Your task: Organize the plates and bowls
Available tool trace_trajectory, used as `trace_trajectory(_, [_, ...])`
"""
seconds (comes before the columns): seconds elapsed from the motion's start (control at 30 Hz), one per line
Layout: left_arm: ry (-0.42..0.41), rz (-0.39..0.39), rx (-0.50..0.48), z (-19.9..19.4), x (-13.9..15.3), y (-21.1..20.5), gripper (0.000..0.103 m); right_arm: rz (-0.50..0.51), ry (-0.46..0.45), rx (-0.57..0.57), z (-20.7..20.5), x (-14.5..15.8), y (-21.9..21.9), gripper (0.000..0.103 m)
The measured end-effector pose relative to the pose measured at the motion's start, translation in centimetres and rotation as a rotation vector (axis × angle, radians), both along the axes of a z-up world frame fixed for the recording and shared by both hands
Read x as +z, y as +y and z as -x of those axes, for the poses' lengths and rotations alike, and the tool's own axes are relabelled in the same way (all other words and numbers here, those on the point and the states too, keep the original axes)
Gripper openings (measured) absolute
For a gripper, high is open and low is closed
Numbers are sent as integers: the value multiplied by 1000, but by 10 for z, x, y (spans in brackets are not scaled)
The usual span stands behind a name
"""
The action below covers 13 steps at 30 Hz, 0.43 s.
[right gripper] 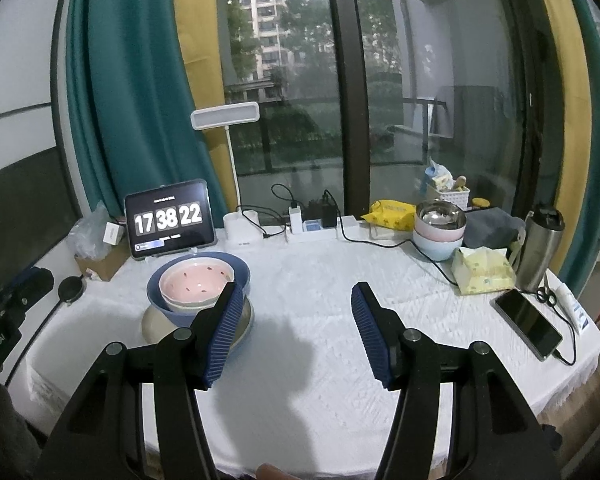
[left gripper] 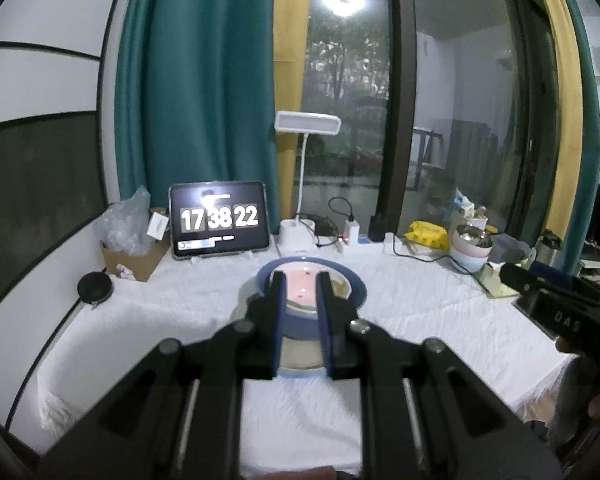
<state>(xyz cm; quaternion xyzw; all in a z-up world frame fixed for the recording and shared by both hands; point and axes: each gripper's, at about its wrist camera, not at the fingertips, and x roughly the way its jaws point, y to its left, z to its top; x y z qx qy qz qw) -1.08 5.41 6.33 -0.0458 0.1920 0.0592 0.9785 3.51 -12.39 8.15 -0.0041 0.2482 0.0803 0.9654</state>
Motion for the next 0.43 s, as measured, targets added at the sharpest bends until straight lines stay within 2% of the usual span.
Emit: trace_trajectory(0.43, [-5, -3, -16, -3, -2, 2, 16, 0, 3, -1, -1, -1, -1, 60])
